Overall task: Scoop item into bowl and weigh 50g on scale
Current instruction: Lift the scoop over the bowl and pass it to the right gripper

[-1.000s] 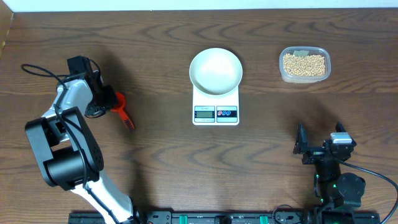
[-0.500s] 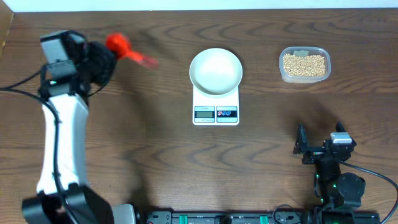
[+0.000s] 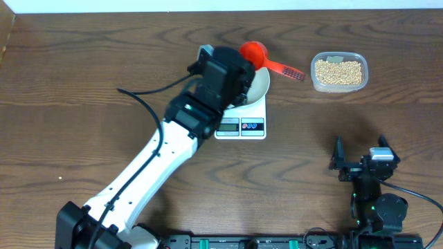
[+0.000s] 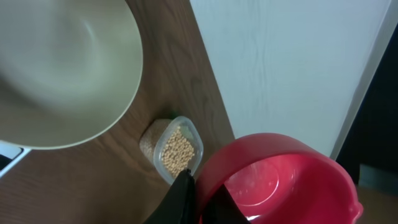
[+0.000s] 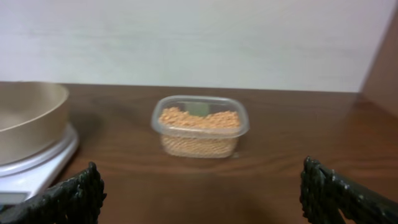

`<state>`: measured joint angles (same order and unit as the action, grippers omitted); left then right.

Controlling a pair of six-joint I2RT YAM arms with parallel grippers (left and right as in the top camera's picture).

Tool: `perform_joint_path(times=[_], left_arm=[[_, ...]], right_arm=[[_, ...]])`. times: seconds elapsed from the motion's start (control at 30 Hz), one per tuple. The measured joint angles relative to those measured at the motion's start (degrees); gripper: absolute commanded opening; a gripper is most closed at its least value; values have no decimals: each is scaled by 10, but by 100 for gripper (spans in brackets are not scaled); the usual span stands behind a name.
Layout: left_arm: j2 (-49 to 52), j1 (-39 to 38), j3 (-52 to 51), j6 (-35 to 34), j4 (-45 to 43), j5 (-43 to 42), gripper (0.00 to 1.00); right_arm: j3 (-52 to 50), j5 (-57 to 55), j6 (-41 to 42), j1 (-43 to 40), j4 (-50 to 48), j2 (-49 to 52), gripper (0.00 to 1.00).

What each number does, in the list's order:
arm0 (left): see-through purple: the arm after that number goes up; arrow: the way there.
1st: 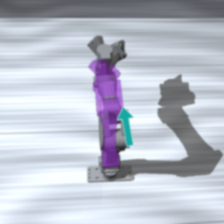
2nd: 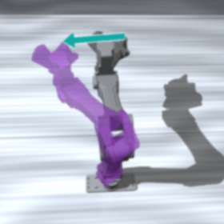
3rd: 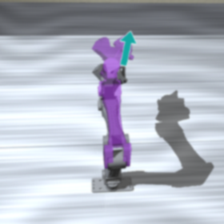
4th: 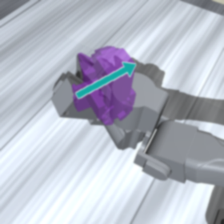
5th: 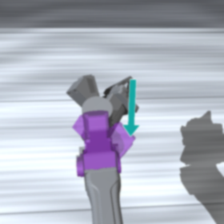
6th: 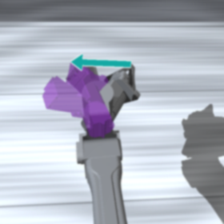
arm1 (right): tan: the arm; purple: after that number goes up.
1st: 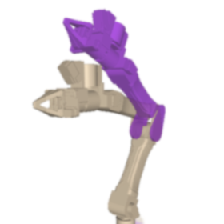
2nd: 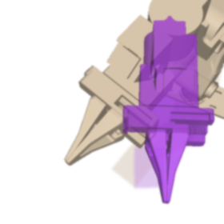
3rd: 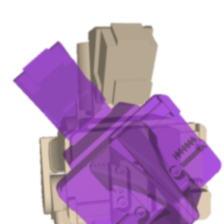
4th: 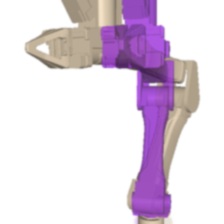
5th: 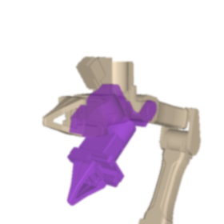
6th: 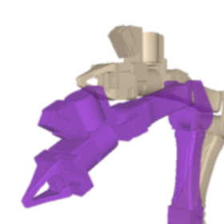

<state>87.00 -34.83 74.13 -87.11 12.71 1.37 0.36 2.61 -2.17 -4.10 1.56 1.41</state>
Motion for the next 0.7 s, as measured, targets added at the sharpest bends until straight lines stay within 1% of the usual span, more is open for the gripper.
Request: perform_joint_path(times=[0.1,0.2,0.27,0.37,0.4,0.47,0.57,0.63,0.7], left_arm=[[0,-2,0,-14,4,38,7],[0,10,0,-14,5,56,7],[0,25,0,10,7,63,7],[0,68,0,57,11,63,7],[-2,83,0,66,16,53,7],[-4,109,0,79,20,41,7],[-7,139,0,91,23,25,7],[-8,153,0,96,24,16,7],[-9,155,0,97,25,14,7]], right_arm=[[0,-16,-8,0,12,0,99],[0,-21,-12,0,-13,0,99],[0,-3,-3,0,-70,1,99],[0,79,15,0,-197,2,99],[1,95,20,0,-223,6,99],[10,120,31,0,-233,23,99],[64,164,43,0,-232,113,99],[166,212,43,0,-224,229,99],[263,254,45,0,-196,320,99]])
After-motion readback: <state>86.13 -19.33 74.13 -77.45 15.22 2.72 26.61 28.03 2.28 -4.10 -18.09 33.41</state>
